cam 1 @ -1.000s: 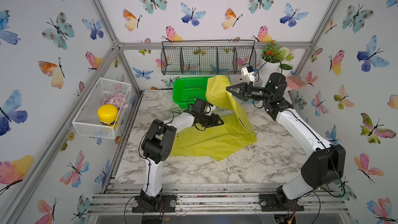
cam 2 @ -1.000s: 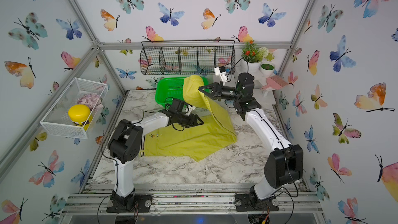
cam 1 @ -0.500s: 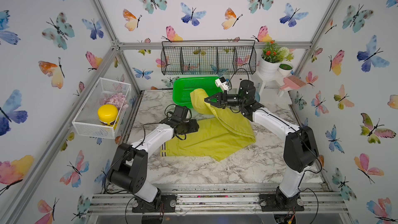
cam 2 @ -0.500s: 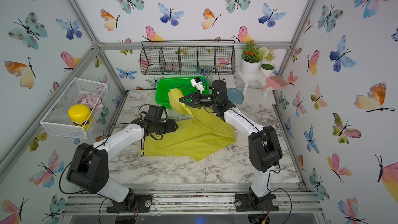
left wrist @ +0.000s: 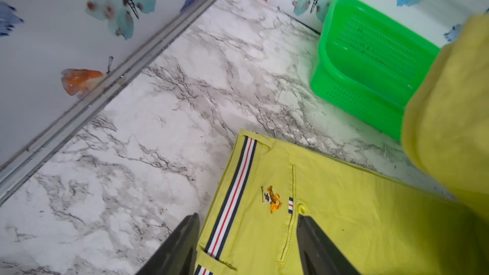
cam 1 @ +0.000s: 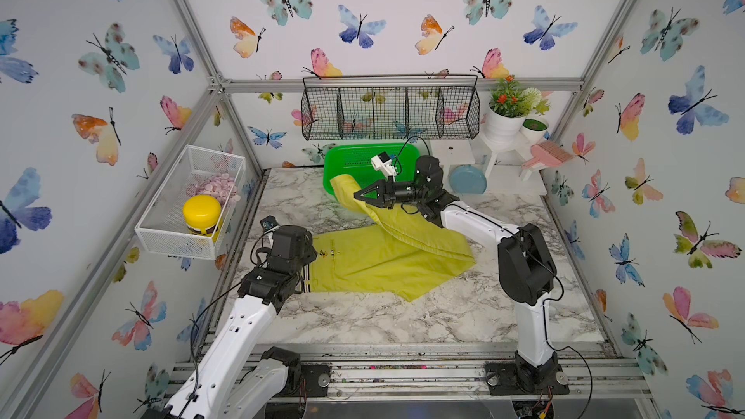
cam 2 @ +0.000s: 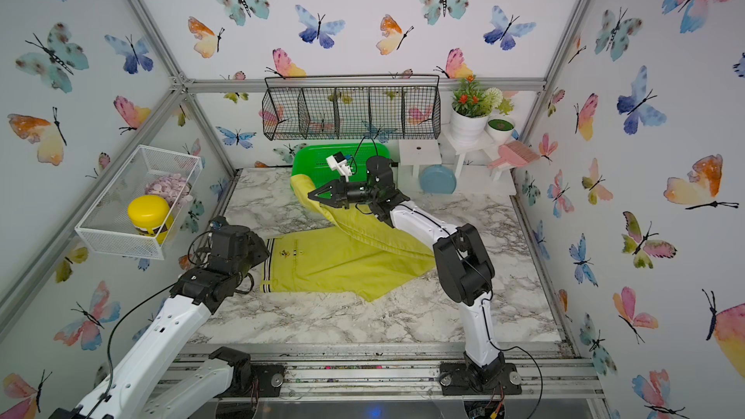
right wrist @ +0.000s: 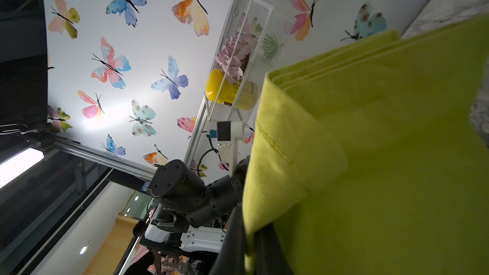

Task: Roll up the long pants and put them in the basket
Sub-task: Fold the long pant at the center of the board.

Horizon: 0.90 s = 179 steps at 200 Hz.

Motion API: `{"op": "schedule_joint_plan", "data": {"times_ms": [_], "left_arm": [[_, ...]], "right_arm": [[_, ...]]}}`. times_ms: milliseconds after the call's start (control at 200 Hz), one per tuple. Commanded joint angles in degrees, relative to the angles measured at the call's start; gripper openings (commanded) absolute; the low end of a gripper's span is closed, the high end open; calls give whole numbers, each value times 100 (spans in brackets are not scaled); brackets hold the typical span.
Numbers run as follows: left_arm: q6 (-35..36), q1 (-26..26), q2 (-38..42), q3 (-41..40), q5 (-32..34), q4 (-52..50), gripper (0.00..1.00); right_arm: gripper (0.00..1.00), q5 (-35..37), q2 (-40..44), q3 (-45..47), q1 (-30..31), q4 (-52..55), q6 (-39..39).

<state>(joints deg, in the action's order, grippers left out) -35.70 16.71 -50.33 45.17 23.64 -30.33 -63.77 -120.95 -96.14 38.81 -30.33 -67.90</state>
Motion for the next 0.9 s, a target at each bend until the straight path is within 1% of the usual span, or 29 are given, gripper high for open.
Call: {"op": "schedule_joint_plan", "data": {"times_ms": [0, 115, 195, 290, 340, 365, 425, 476, 491, 521, 526, 566, 611, 676, 776, 891], "left_arm": [[-126, -1, 125, -148, 409, -371, 64], [-151, 0, 281, -273, 389, -464, 64], [-160, -1, 385, -361, 398, -498, 64], [-157, 0, 476, -453, 370, -470, 64], [-163, -4, 492, -489, 369, -450, 64], [-160, -1, 495, -506, 363, -441, 64], [-156, -1, 462, -535, 328, -406, 64], [-156, -3, 427, -560, 296, -383, 64], [-156, -1, 415, -561, 291, -378, 64], [-171, -1, 394, -577, 282, -361, 64], [-177, -5, 389, -583, 282, -361, 64], [-200, -1, 362, -601, 257, -324, 64], [-183, 3, 321, -622, 205, -251, 64], [-174, -1, 258, -631, 160, -164, 64], [-174, -1, 140, -601, 117, -63, 64], [-191, 0, -2, -495, 115, 24, 64]], "right_arm": [[2, -155, -402, -228, 194, -229, -3], [2, -206, -672, -340, 344, -207, 22], [2, -206, -722, -236, 380, -120, 102], [2, -173, -702, -81, 404, 352, 527], [6, -179, -707, 2, 424, 549, 708], [9, -199, -706, 66, 439, 586, 760], [25, -294, -712, 172, 499, 633, 846], [35, -394, -741, 222, 583, 724, 938], [37, -420, -738, 232, 604, 735, 954], [46, -477, -770, 257, 672, 781, 1007], [46, -477, -770, 257, 672, 781, 1007], [58, -545, -821, 275, 751, 861, 1087], [68, -583, -869, 288, 824, 969, 1182], [71, -567, -902, 335, 886, 1073, 1268], [72, -575, -847, 371, 892, 1165, 1348], [72, -478, -703, 239, 892, 1855, 1761]]}}
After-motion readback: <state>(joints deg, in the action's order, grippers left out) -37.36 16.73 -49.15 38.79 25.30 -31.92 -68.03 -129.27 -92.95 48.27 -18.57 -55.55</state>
